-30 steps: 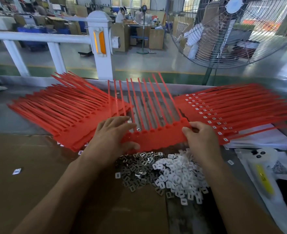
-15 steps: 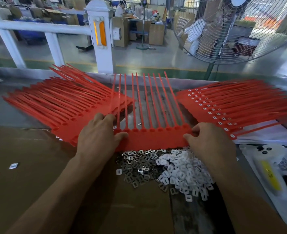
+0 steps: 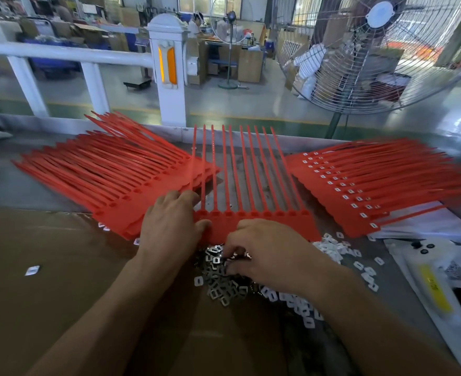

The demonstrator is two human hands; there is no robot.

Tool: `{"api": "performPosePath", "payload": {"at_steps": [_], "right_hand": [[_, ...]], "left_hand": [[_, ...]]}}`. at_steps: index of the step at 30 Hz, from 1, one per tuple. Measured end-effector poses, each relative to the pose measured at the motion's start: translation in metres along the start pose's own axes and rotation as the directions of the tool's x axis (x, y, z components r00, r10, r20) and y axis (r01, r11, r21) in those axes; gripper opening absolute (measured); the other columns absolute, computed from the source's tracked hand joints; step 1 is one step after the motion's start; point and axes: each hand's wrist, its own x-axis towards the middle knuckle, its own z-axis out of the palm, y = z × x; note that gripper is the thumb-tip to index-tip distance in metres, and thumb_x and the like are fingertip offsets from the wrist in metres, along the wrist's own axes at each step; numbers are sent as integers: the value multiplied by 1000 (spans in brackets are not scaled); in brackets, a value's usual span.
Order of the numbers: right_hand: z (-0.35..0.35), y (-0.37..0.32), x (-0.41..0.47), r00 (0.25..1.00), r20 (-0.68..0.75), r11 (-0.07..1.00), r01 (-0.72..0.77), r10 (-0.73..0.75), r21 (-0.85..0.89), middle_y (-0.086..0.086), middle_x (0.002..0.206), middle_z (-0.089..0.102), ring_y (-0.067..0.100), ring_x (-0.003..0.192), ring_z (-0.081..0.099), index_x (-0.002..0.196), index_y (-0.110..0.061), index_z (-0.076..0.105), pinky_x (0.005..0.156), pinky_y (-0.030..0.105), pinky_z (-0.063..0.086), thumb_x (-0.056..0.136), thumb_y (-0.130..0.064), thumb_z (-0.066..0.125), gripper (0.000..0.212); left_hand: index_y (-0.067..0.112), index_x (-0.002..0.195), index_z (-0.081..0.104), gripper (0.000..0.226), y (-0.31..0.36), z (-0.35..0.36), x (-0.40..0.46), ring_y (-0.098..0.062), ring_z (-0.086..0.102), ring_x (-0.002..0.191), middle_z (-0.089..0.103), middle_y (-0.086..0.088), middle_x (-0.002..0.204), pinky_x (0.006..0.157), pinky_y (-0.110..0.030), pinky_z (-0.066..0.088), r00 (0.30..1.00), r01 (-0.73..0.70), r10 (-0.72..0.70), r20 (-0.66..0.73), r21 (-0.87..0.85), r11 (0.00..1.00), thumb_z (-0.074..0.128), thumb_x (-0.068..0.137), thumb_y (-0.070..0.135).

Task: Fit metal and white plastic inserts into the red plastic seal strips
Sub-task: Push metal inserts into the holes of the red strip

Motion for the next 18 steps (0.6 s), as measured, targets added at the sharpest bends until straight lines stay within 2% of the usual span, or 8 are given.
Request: {"api": "performPosePath", "payload": {"at_steps": [4,7,9,12,15,18], "right_hand": [[-5,1,8,999,36,999,28,-29,25,-20,91,52,5,97,56,103,-34,71,89,33,51,96,-36,69,8],[-3,9,12,1000,-1,978,-7,7,206,-21,90,64,-3,88,61,94,-33,71,77,19,49,94,-34,72,1],[-1,15,13,997,-49,928,-37,59,370,-19,86,68,-5,81,64,89,-34,70,66,13,47,92,-30,74,6],[6,20,12,987,-101,836,-48,123,547,-16,82,71,1,73,68,87,-33,70,62,13,49,93,-24,74,11],[15,24,8,970,-141,744,-57,200,665,-15,84,73,1,76,68,89,-34,73,65,12,48,94,-27,74,8],[19,29,5,933,-171,626,-71,318,777,-25,81,71,-8,76,66,96,-36,78,66,7,45,95,-28,74,9]], "left_hand": [[27,135,58,55,-1,0,1,-24,50,122,58,0,130,104,-40,40,1000,-8,8,-5,-31,999,73,85,46],[28,128,63,45,-3,1,2,-21,52,118,59,3,122,101,-39,42,997,-32,27,-66,-73,997,73,87,44],[28,120,69,34,-3,2,5,-15,56,106,60,9,111,93,-33,44,992,-71,51,-112,-184,980,74,88,39],[31,106,73,18,2,3,7,0,57,87,60,20,94,79,-21,44,989,-124,88,-118,-338,933,75,89,29],[34,96,73,13,6,2,6,6,60,87,66,22,90,72,-8,43,985,-173,150,-88,-446,878,74,90,23],[33,96,74,15,7,-1,4,1,64,89,69,22,91,73,-11,45,970,-231,233,-67,-550,803,73,92,19]]}}
